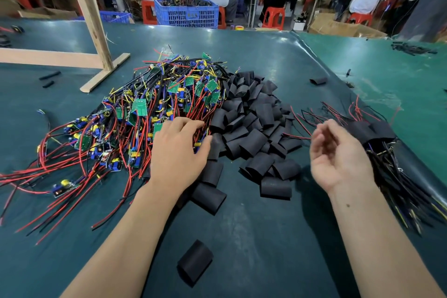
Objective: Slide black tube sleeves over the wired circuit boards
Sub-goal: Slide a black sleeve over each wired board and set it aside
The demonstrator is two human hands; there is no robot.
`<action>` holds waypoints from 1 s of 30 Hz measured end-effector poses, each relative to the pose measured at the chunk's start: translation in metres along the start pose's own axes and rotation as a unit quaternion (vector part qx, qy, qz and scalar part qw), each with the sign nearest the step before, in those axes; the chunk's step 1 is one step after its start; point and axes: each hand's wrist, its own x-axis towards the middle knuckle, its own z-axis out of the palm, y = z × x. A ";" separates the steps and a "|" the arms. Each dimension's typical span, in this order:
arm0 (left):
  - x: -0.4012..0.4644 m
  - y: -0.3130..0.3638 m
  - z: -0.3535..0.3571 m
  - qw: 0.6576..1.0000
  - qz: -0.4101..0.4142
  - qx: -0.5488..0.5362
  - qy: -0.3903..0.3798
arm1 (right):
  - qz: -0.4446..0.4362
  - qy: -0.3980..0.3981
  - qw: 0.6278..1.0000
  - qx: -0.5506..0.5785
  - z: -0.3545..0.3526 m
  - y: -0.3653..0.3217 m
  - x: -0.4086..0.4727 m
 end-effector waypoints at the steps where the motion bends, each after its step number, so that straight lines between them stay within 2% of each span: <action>1: 0.000 -0.002 0.000 1.000 -0.021 0.004 -0.019 | 0.020 -0.015 1.000 -0.010 0.003 0.004 -0.002; 3: 0.000 -0.006 0.001 0.997 -0.053 0.000 -0.049 | 0.045 -0.046 0.997 -0.037 0.006 0.011 -0.007; 6: 0.001 -0.007 0.001 0.996 -0.068 -0.003 -0.062 | 0.045 -0.103 0.979 -0.170 0.008 0.021 -0.013; 10: 0.000 -0.004 -0.002 0.993 -0.070 0.033 -0.092 | -0.026 -0.164 0.931 -0.325 0.007 0.033 -0.019; 13: 0.000 -0.005 -0.004 0.989 -0.086 0.027 -0.113 | -0.094 -0.181 0.901 -0.383 0.005 0.039 -0.019; 18: 0.002 -0.004 -0.005 0.991 -0.086 0.015 -0.099 | -0.123 -0.189 0.858 -0.461 0.001 0.045 -0.016; 23: 0.000 -0.004 -0.002 0.992 -0.081 0.008 -0.100 | -0.110 -0.197 0.875 -0.429 0.001 0.046 -0.015; 28: 0.002 -0.007 -0.005 0.993 -0.119 0.018 -0.011 | -0.108 -0.193 0.876 -0.428 0.000 0.046 -0.013; 30: 0.002 -0.007 -0.005 0.993 -0.116 0.031 -0.020 | -0.106 -0.194 0.880 -0.421 0.000 0.045 -0.013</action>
